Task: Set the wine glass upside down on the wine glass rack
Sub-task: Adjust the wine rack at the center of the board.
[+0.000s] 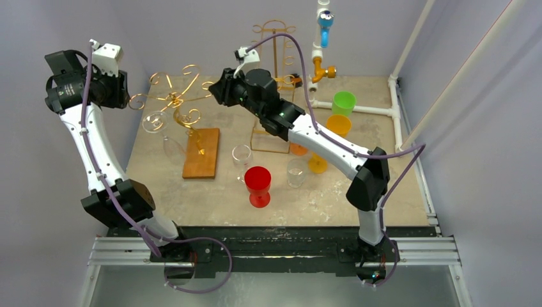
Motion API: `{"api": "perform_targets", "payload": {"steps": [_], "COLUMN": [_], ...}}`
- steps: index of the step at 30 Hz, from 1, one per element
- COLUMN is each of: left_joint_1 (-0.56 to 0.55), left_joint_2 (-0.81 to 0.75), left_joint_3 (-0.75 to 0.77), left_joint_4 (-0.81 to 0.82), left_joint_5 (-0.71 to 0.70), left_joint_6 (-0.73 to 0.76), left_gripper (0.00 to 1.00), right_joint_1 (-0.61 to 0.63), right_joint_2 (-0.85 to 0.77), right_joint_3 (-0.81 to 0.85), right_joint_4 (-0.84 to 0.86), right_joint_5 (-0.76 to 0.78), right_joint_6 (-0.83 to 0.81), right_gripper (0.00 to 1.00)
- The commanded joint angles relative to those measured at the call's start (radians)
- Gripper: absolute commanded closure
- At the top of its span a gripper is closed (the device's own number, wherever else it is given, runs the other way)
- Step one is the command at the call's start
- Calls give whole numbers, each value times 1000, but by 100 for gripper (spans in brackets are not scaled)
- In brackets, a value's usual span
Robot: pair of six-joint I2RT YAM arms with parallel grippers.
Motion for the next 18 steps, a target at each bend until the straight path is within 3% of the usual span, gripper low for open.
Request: {"api": "perform_targets", "payload": {"steps": [1, 7, 11, 15, 18], "left_joint_1": [-3, -3, -3, -3, -3], "left_joint_2": [7, 11, -4, -35, -51], "left_joint_3": [64, 118, 131, 133, 148], "left_joint_4": [30, 32, 58, 80, 76], "left_joint_5": [-13, -44, -94, -119, -122], "left_joint_6": [-45, -36, -45, -61, -68], "left_gripper": [58, 57, 50, 38, 23], "right_joint_1": [39, 55, 55, 54, 55], "right_joint_2": [-27, -78, -109, -105, -114], "right_joint_3": [-33, -145, -182, -139, -116], "right_joint_4": [-9, 16, 37, -17, -55], "right_joint_5": [30, 78, 87, 83, 85], "right_joint_6": [11, 36, 44, 35, 24], "right_gripper": [78, 65, 52, 40, 26]}}
